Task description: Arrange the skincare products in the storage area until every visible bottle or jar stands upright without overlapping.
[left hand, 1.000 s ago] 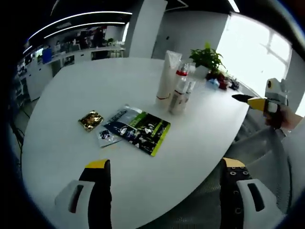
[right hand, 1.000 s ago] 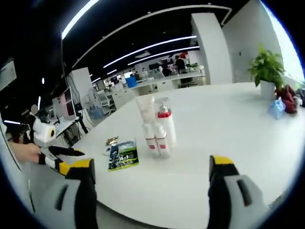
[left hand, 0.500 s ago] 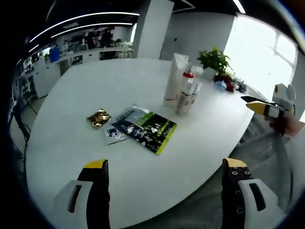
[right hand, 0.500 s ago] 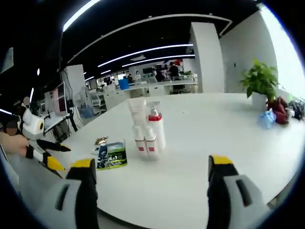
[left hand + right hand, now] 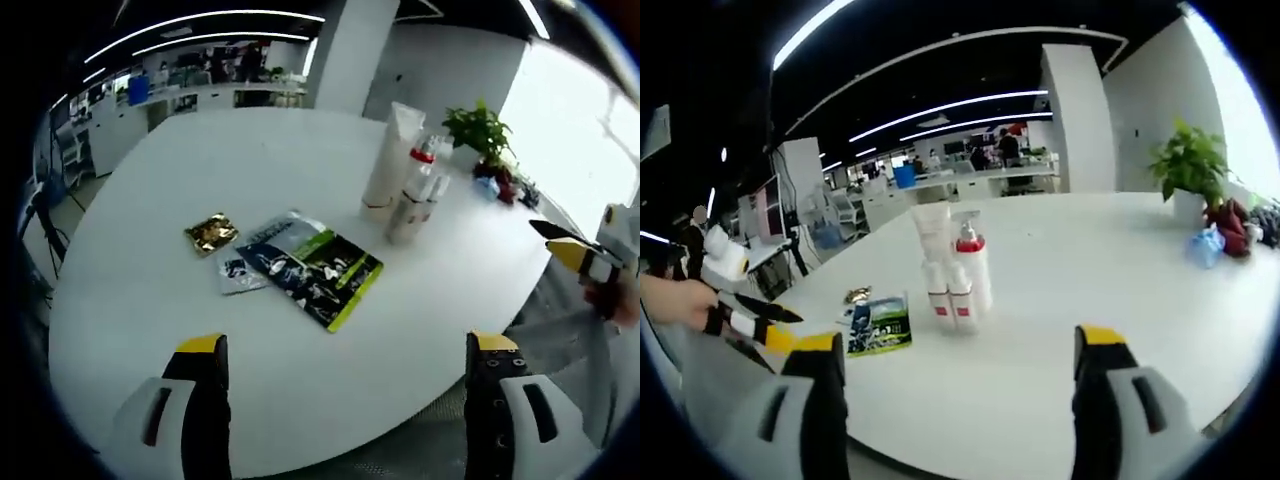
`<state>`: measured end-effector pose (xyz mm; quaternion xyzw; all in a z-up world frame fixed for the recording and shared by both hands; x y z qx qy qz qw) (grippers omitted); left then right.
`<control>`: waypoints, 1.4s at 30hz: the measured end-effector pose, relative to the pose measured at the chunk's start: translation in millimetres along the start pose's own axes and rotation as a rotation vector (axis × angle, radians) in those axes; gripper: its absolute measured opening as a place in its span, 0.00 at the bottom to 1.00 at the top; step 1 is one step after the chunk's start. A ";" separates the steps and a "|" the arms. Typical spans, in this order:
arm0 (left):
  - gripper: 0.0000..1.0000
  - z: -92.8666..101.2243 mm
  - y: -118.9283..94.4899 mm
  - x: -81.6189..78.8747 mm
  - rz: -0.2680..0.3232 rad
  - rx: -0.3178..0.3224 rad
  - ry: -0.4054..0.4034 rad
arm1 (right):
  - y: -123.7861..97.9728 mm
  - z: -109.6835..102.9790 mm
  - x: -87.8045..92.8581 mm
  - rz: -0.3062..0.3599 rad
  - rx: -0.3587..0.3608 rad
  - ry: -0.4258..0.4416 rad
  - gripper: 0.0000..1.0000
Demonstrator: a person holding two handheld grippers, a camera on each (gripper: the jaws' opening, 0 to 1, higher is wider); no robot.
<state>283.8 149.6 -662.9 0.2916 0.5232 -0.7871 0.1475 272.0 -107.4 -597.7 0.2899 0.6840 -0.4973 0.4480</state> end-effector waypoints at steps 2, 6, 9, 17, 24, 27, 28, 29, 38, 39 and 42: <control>0.97 0.3 7.8 -2.5 -0.011 -0.023 -0.015 | 0.6 0.1 -0.9 0.003 0.004 -0.010 0.94; 0.97 0.4 19.3 -4.9 -0.029 -0.056 -0.061 | 1.7 -1.1 0.0 -0.002 -0.024 0.007 0.93; 0.97 2.2 29.5 -8.3 -0.043 -0.060 -0.097 | 0.7 2.0 -0.5 0.004 -0.021 0.038 0.93; 0.97 13.5 56.5 -17.6 -0.098 -0.078 -0.090 | 1.7 -2.4 0.5 -0.006 -0.052 0.054 0.92; 0.97 7.7 74.6 -20.2 -0.158 -0.191 -0.158 | 1.5 -2.2 0.8 -0.005 -0.056 0.065 0.92; 0.97 11.6 84.9 -23.4 -0.194 -0.218 -0.153 | 1.4 -2.6 0.8 -0.005 -0.058 0.065 0.92; 0.97 14.7 89.5 -26.8 -0.194 -0.223 -0.154 | 1.4 -2.9 0.6 -0.005 -0.059 0.062 0.91; 0.97 17.8 94.0 -30.4 -0.191 -0.227 -0.161 | 1.4 -3.2 0.4 -0.005 -0.060 0.060 0.91; 0.97 6.5 112.3 -38.8 -0.175 -0.367 -0.292 | 1.3 -1.4 0.1 -0.002 -0.055 0.073 0.91; 0.97 3.4 113.3 -41.0 -0.164 -0.380 -0.287 | 1.2 -0.9 0.0 -0.001 -0.053 0.076 0.91; 0.97 -9.3 113.9 -43.6 -0.135 -0.439 -0.317 | 1.3 0.0 0.1 -0.001 -0.048 0.081 0.91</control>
Point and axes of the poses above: the point that each gripper's makers call its tool centre point, and the gripper's own axes: y roughly forward along the fingers, z roughly to its right, x roughly out of its underside, the point moved 3 cm from there along -y, roughly backward along the fingers, and after that the axes turned 5 degrees about -z, right-handed, at the moved point
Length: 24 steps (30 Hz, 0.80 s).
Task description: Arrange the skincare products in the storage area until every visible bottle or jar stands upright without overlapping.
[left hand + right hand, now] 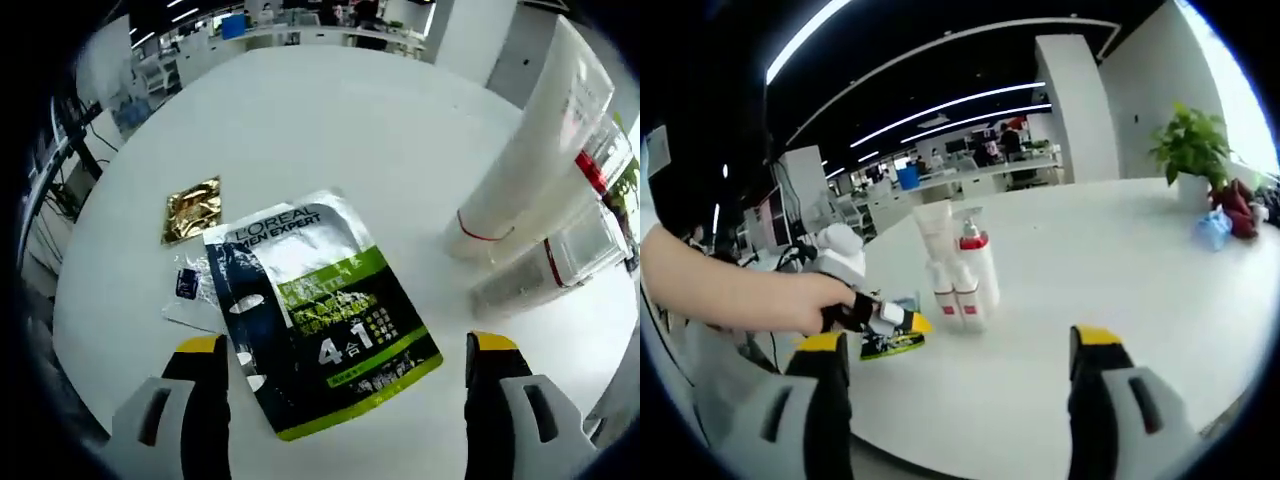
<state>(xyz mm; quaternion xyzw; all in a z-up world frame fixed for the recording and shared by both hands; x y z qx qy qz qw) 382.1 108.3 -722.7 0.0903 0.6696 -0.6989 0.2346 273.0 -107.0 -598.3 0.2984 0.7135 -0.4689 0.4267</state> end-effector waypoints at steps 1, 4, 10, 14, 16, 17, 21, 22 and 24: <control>0.97 -2.1 0.9 -0.6 0.002 -0.009 0.002 | 0.0 0.2 -0.1 0.001 0.002 0.001 0.91; 0.97 -7.4 4.3 -0.4 0.006 -0.046 0.029 | -0.2 0.9 -0.1 0.000 0.006 0.002 0.91; 0.94 -12.5 4.1 -2.2 0.053 -0.059 0.042 | -0.4 2.3 0.3 -0.002 0.016 0.005 0.90; 0.77 -20.8 -0.9 -7.7 0.101 -0.039 0.070 | -0.4 2.7 0.4 -0.003 0.020 0.003 0.90; 0.75 -23.8 -3.6 -6.5 0.104 -0.021 0.071 | -0.2 2.6 0.5 -0.003 0.021 0.001 0.90; 0.73 -24.3 -3.9 -6.7 0.107 -0.018 0.069 | -0.1 2.6 0.8 -0.005 0.020 0.000 0.89; 0.53 -31.0 -9.5 -6.8 0.130 0.011 0.053 | -0.1 2.3 0.7 -0.005 0.020 -0.001 0.89; 0.53 -31.6 -8.9 -8.5 0.150 0.029 0.054 | -0.2 2.2 0.8 -0.005 0.020 0.000 0.89; 0.51 -32.8 -9.5 -6.9 0.147 0.029 0.065 | -0.3 2.3 0.7 -0.004 0.021 0.000 0.89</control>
Point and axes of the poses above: the point that each gripper's makers call its tool centre point, and the gripper's own axes: y roughly forward along the fingers, z roughly to its right, x roughly out of its underside, the point moved 3 cm from there along -y, roughly backward along the fingers, and after that the axes turned 5 degrees about -z, right-handed, at the moved point
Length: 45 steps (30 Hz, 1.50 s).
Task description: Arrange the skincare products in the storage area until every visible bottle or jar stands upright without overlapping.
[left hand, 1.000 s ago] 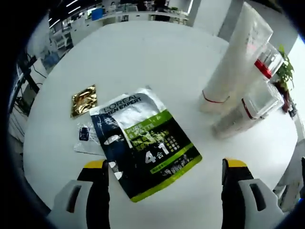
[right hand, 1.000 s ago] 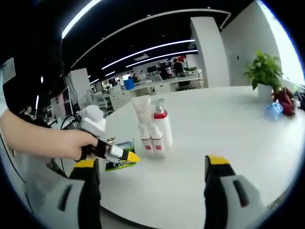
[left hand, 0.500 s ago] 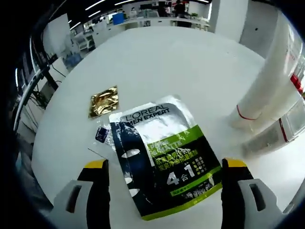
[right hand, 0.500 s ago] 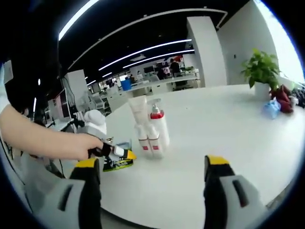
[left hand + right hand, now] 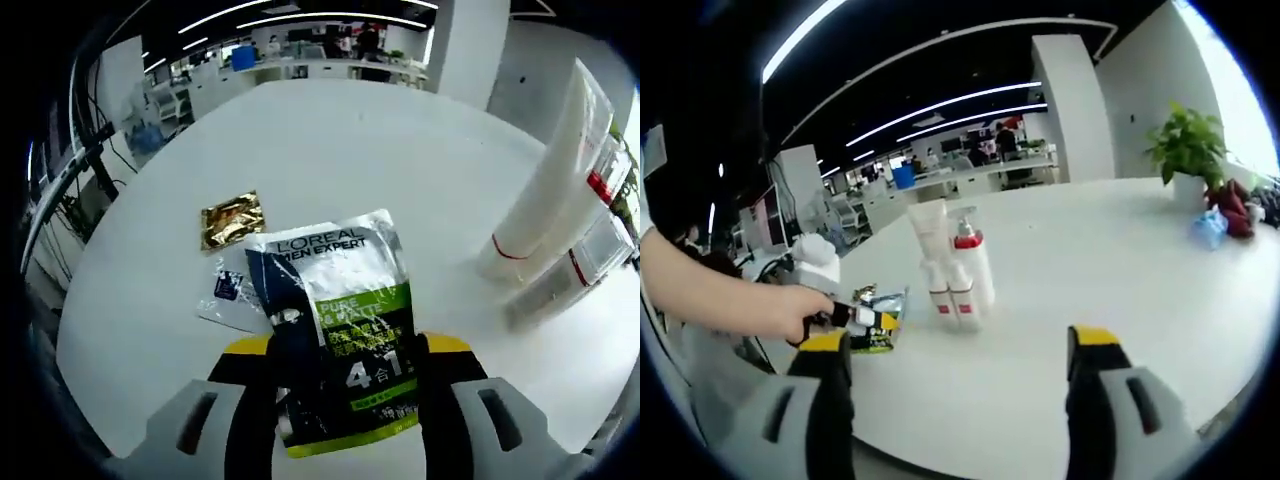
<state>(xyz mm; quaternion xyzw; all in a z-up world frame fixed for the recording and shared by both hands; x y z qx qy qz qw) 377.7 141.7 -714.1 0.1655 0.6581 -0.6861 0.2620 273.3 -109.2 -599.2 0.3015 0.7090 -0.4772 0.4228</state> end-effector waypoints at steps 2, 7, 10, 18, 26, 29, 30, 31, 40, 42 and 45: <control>0.48 -0.6 0.4 -0.2 0.002 -0.003 0.008 | -0.1 -0.3 -0.1 0.001 -0.002 0.001 0.89; 0.34 -5.2 -1.9 -1.5 0.021 -0.007 0.046 | -0.1 -0.2 -0.3 0.002 -0.002 0.001 0.89; 0.34 -5.4 -1.8 -2.6 0.017 -0.006 0.046 | 0.0 -0.5 -0.1 0.001 -0.003 -0.001 0.89; 0.13 -15.9 -5.0 -9.1 0.068 -0.041 0.088 | 0.0 0.1 -0.3 0.002 -0.002 0.004 0.89; 0.00 -12.4 -11.4 -5.3 0.057 0.036 0.050 | 0.1 -0.3 -0.2 0.002 -0.003 0.002 0.89; 0.00 -9.9 -15.0 -5.0 0.069 0.089 -0.007 | 0.0 -0.2 -0.3 0.003 -0.004 0.002 0.89; 0.00 -7.2 -17.9 -5.7 0.074 0.117 -0.012 | 0.1 -0.3 -0.1 0.002 -0.005 0.002 0.89; 0.00 -4.6 -18.6 -6.1 0.083 0.145 -0.019 | 0.1 -0.4 -0.2 0.003 -0.006 0.002 0.89; 0.00 6.6 -43.6 -18.0 0.149 0.340 -0.147 | 0.1 -1.7 -0.7 0.004 -0.012 0.000 0.88; 0.00 4.9 -47.4 -17.5 0.148 0.362 -0.162 | 0.2 -1.9 -0.6 0.004 -0.015 0.000 0.88; 0.00 4.3 -50.9 -17.0 0.148 0.407 -0.239 | 0.4 -2.7 0.0 0.001 -0.021 0.002 0.87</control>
Point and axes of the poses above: the point that each gripper's makers call its tool centre point, and the gripper's own axes: y roughly forward along the fingers, z roughly to its right, x roughly out of its underside, the point moved 3 cm from there along -y, roughly backward along the fingers, and after that the axes turned 5 degrees about -z, right-handed, at the moved point
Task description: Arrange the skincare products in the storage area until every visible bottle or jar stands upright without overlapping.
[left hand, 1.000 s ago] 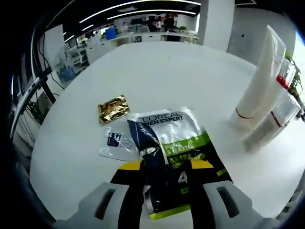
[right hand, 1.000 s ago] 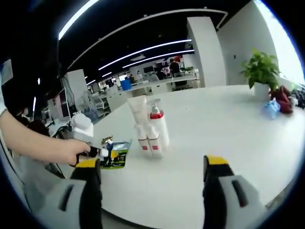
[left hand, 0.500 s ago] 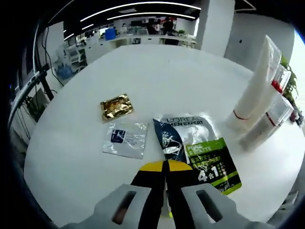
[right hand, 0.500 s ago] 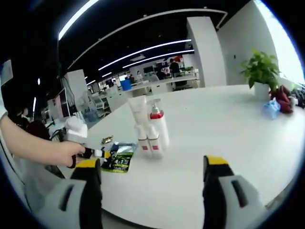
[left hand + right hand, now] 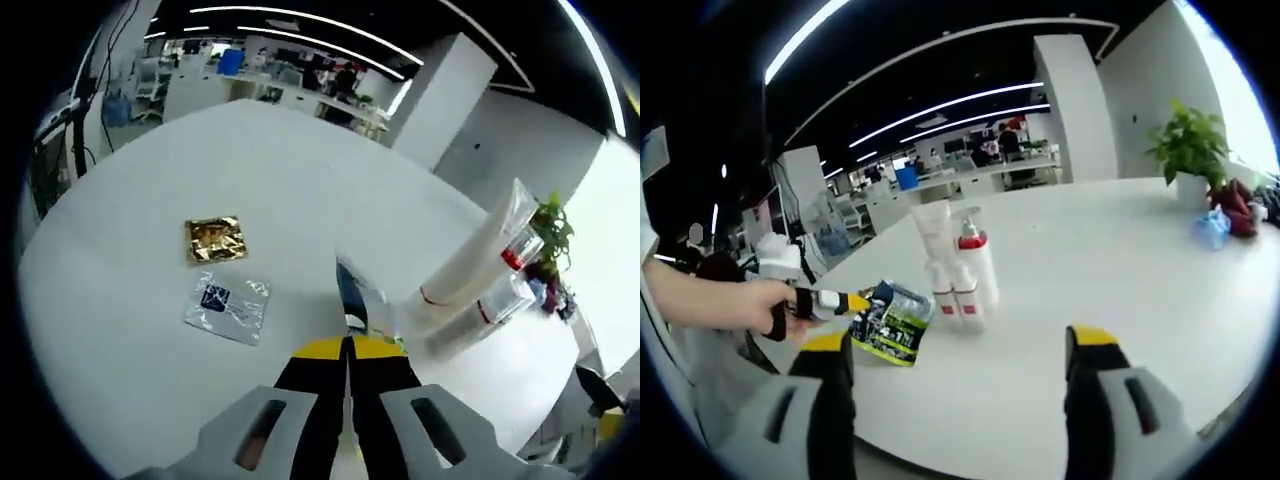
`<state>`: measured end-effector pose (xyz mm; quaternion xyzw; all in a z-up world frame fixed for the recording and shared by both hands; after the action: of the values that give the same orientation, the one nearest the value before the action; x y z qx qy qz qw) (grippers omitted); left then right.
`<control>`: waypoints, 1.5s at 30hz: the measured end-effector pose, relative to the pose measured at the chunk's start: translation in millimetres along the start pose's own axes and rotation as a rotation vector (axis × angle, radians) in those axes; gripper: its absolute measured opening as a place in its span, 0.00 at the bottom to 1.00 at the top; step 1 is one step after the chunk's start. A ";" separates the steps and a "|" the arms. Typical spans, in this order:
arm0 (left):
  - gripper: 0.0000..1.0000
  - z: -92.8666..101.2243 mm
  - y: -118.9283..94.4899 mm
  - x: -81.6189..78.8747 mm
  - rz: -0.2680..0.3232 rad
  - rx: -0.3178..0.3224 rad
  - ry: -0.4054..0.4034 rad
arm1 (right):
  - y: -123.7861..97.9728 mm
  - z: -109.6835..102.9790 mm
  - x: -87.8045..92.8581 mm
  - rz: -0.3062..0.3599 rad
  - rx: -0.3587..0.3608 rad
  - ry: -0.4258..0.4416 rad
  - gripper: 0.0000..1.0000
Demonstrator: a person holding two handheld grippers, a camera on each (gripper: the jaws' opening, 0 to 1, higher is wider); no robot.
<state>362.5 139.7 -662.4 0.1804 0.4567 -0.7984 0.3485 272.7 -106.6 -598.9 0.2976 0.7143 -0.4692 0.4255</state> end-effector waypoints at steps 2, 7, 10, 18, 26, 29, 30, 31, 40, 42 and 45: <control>0.00 -1.8 -3.0 0.2 0.005 0.008 -0.017 | 0.2 -0.7 0.2 -0.001 -0.006 0.002 0.86; 0.00 6.7 -10.9 -0.3 0.024 0.084 -0.088 | 0.4 -3.7 0.1 -0.003 -0.017 -0.013 0.85; 0.00 10.1 -14.5 -1.9 0.032 0.116 -0.102 | 0.6 -4.6 0.3 -0.004 -0.021 -0.014 0.85; 0.00 20.9 -26.3 -9.9 0.055 0.207 -0.157 | 0.7 -6.7 0.7 -0.008 -0.027 -0.022 0.83; 0.00 36.7 -43.1 -16.4 0.071 0.285 -0.170 | 0.8 -8.4 1.5 -0.014 -0.030 -0.031 0.82; 0.00 47.9 -53.4 -18.6 0.076 0.331 -0.160 | 1.1 -9.0 2.2 -0.019 -0.032 -0.034 0.82; 0.00 50.3 -55.9 -19.5 0.078 0.342 -0.159 | 1.2 -9.4 2.3 -0.020 -0.034 -0.036 0.82; 0.00 53.8 -59.6 -20.4 0.080 0.356 -0.158 | 1.5 -10.0 2.9 -0.025 -0.037 -0.037 0.82; 0.00 75.6 -83.3 -28.4 0.103 0.419 -0.152 | 2.4 -12.0 4.6 -0.040 -0.051 -0.032 0.80; 0.00 78.1 -86.4 -30.1 0.106 0.434 -0.152 | 2.5 -13.3 5.0 -0.043 -0.060 -0.030 0.79; 0.00 82.5 -91.6 -31.8 0.104 0.454 -0.148 | 3.1 -19.2 6.4 -0.055 -0.102 -0.023 0.77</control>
<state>321.0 112.7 -545.1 0.2184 0.2290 -0.8725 0.3724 266.0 -87.5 -602.1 0.2503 0.7404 -0.4470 0.4352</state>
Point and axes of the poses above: the point that each gripper's makers call its tool centre point, and the gripper's own axes: y roughly forward along the fingers, z roughly to its right, x roughly out of its underside, the point moved 3 cm from there along -y, roughly backward along the fingers, and after that the axes turned 5 degrees about -z, right-handed, at the moved point
